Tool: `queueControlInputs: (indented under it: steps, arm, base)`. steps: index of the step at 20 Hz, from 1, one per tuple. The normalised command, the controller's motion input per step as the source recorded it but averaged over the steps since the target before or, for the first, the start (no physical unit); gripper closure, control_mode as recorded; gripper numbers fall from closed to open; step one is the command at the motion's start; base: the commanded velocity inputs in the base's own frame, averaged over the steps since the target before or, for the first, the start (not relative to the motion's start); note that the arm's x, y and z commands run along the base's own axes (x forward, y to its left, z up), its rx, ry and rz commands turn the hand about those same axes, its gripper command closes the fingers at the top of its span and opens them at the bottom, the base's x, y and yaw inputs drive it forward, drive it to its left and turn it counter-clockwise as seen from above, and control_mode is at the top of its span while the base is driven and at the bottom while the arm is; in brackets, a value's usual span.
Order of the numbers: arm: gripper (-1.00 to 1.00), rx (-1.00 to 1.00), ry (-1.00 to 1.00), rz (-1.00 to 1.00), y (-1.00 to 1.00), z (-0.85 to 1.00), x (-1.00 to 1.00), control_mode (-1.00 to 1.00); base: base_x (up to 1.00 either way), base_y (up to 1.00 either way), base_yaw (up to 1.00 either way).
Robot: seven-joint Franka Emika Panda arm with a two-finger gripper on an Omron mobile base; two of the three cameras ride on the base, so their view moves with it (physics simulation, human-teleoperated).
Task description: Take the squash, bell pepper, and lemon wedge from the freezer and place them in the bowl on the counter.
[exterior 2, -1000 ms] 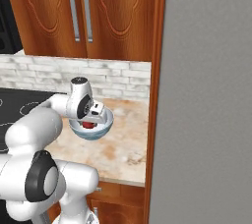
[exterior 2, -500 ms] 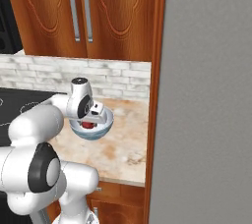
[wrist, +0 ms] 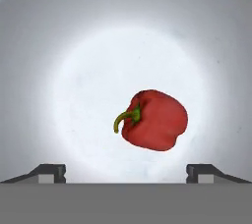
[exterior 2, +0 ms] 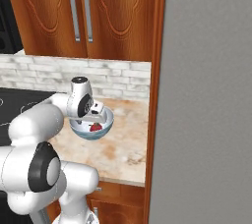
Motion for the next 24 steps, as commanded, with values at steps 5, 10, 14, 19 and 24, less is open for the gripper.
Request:
queueControlInputs:
  steps: [5, 10, 14, 19, 24]
  arm:
    - [-1.00, 0.00, 0.00, 0.00, -0.01, 0.32, -0.25, -1.00]
    - [-1.00, 0.00, -0.05, 0.00, 0.00, 0.42, -0.30, -1.00]
    - [-1.00, 0.00, -0.07, 0.00, 0.00, 0.34, -0.32, -1.00]
    - [-1.00, 0.00, -0.09, 0.00, 0.00, 0.30, -0.43, -1.00]
    - [-1.00, 0.00, -0.05, 0.00, 0.00, 0.31, -0.52, -1.00]
  base:
    - [0.00, 0.00, 0.00]
    - [0.00, 0.00, 0.00]
    - [0.00, 0.00, 0.00]
    - [0.00, 0.00, 0.00]
    - [0.00, 0.00, 0.00]
